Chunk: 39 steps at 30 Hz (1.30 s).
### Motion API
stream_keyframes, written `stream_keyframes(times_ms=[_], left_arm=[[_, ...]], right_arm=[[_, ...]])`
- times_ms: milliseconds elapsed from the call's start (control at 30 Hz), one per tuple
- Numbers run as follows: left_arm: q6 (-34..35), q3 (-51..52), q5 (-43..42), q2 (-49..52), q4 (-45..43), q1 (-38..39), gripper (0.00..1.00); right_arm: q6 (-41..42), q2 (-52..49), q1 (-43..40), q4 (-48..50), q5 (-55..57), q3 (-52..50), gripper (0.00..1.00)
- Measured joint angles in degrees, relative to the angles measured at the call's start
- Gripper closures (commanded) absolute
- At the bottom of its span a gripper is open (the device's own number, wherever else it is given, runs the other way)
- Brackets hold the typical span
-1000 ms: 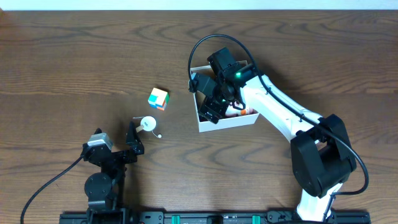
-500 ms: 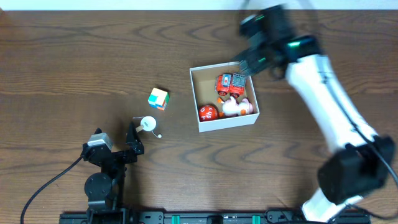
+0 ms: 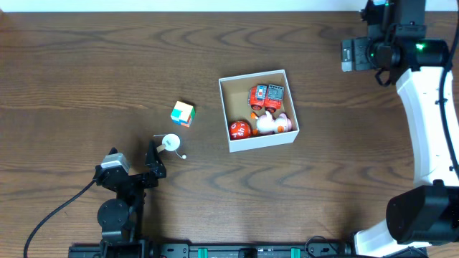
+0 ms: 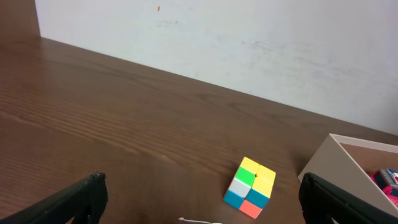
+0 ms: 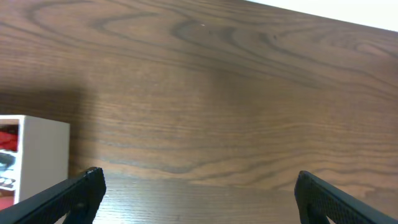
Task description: Pack container
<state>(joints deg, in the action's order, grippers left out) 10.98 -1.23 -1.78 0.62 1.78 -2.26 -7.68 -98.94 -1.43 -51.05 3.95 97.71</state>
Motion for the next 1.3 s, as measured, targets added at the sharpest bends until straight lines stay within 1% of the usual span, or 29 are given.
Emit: stream_keyframes(times_ms=[200, 1133, 1233, 1300], left_arm=[[0.0, 0.0, 0.0, 0.0, 0.0, 0.0, 0.02], [0.0, 0.0, 0.0, 0.0, -0.1, 0.0, 0.02], [-0.2, 0.0, 1.4, 0.0, -1.2, 0.0, 0.02], [-0.5, 0.3, 2.1, 0.0, -3.5, 0.0, 0.02]], right_arm=[[0.1, 0.0, -1.8, -0.1, 0.2, 0.0, 0.01], [0.2, 0.0, -1.8, -0.1, 0.2, 0.0, 0.01], [0.2, 0.0, -1.8, -0.1, 0.2, 0.0, 0.01], [0.2, 0.0, -1.8, -0.1, 0.2, 0.0, 0.01]])
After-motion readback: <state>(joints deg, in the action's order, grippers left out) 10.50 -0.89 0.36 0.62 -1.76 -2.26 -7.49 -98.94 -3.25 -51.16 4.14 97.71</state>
